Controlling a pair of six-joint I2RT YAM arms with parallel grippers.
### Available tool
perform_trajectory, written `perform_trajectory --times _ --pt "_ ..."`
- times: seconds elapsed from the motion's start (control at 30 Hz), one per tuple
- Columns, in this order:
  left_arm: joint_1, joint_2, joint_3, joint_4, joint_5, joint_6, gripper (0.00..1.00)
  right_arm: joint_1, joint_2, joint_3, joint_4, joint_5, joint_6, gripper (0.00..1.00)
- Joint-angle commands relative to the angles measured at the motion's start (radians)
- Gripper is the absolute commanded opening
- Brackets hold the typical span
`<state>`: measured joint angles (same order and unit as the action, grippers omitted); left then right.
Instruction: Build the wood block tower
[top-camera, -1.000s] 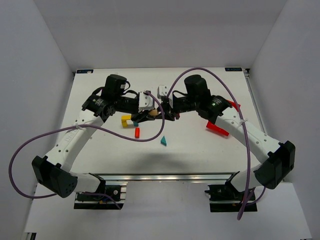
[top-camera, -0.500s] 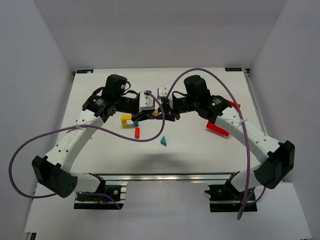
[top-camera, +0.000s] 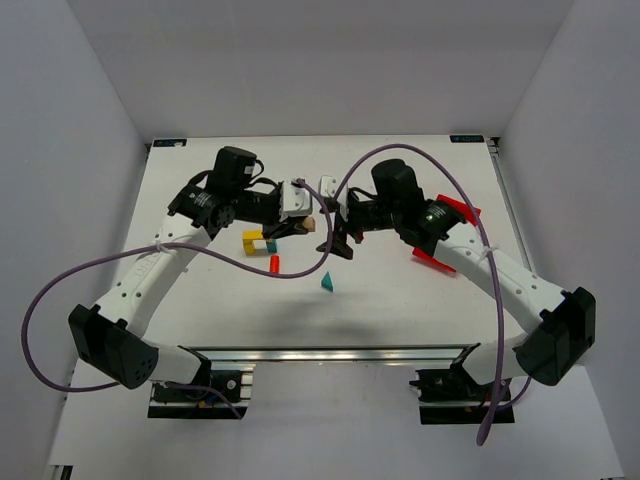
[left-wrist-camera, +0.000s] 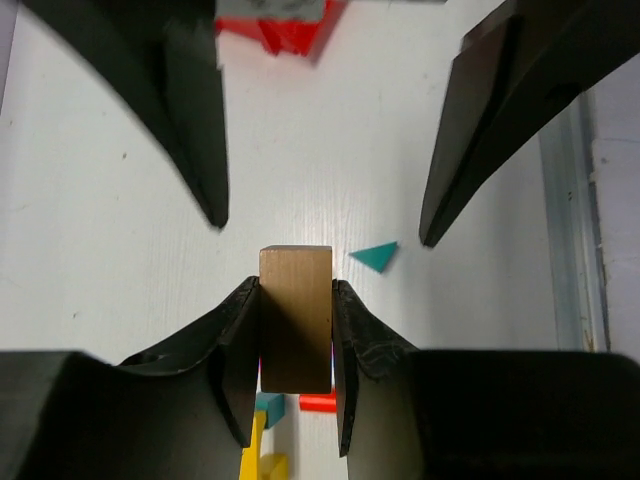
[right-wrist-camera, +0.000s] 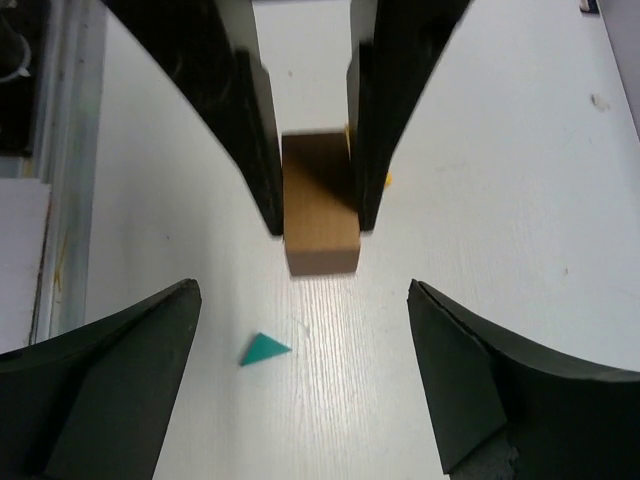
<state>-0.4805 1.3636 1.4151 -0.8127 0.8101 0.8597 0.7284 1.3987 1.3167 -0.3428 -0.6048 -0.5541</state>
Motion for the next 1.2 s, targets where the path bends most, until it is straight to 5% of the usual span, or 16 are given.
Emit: perform_trajectory --times 0.0,0.23,0.57,1.17 --pt "0.013 0.018 0.048 -0.055 -0.093 0.038 0.00 -0.012 -0.076 -0.058 0.039 0.141 0.060 0.89" --pt "0.014 0.035 -0.018 -0.071 -0.282 0.097 0.00 -0.052 -0.182 -0.249 0.142 0.358 0.198 0.89" --pt "0.055 0.037 -0.188 0.032 -0.417 0.117 0.00 -0.067 -0.098 -0.218 0.152 0.349 0.246 0.89" --pt "0.246 0.132 -0.180 0.093 -0.252 0.180 0.00 -0.087 0.036 -0.174 0.180 0.289 0.210 0.89"
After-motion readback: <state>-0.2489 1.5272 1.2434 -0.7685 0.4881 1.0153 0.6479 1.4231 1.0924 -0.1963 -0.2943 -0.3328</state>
